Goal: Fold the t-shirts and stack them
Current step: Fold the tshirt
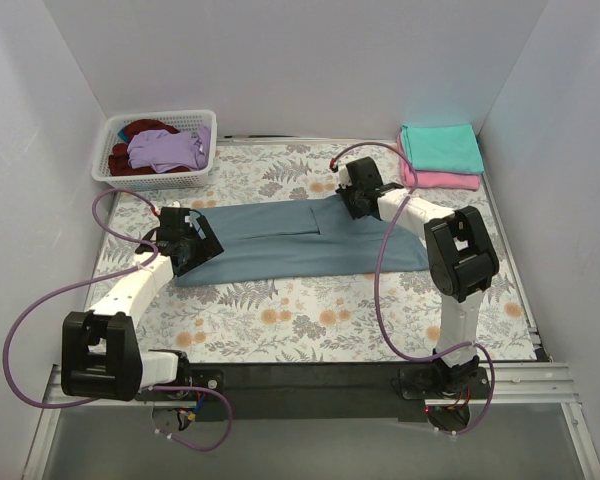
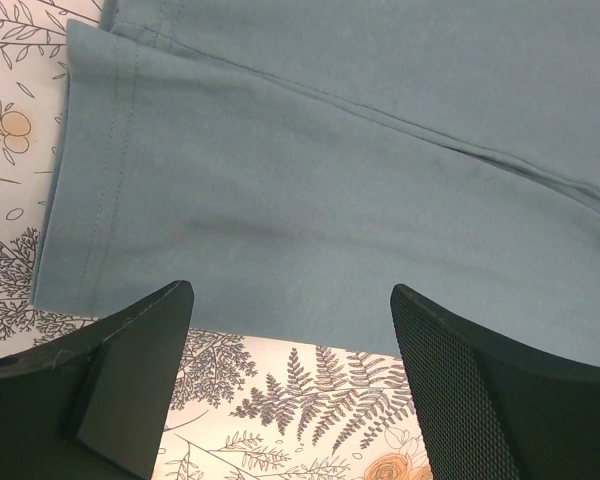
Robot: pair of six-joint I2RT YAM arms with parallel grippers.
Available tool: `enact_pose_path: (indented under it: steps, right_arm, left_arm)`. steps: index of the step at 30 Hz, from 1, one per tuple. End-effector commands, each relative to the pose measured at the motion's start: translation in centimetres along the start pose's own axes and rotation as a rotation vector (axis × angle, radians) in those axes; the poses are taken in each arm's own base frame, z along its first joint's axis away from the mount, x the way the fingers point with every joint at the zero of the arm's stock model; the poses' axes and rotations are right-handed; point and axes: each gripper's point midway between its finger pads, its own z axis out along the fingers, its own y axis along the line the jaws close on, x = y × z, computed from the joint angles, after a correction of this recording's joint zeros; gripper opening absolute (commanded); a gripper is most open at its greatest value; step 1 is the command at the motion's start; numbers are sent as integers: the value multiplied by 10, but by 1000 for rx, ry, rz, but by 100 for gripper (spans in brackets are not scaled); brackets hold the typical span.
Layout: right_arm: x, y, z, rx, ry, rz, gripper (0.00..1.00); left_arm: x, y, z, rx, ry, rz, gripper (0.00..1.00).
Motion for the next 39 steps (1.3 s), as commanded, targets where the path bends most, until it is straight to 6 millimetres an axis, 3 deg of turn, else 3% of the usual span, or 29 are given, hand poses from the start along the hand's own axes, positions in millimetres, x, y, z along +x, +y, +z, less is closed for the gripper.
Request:
enact_pose_path:
  steps: [1, 9, 13, 21, 27, 30, 34, 39]
  right_arm:
    - [-13, -16, -7, 56, -9, -43, 1]
    - [-16, -50, -46, 215, -11, -156, 1]
    - [-7, -65, -58, 300, 12, -222, 1]
    - [32, -77, -51, 398, 103, -278, 5]
    - [46, -80, -45, 435, 123, -271, 6]
    - [47, -79, -45, 432, 123, -267, 13]
    - [45, -83, -61, 461, 102, -241, 35]
    - [47, -89, -84, 504, 78, -156, 40]
  left_arm:
    - [-4, -3, -2, 14, -10, 11, 79]
    - [-4, -4, -3, 21, -10, 11, 79]
    - [-5, -5, -4, 26, -11, 12, 79]
    - [-6, -5, -6, 31, -19, 11, 79]
    - [-6, -6, -7, 34, -21, 12, 79]
    - [-5, -7, -7, 37, -17, 12, 79]
    - [-5, -6, -6, 35, -15, 14, 79]
    - [-4, -6, -5, 35, -9, 15, 79]
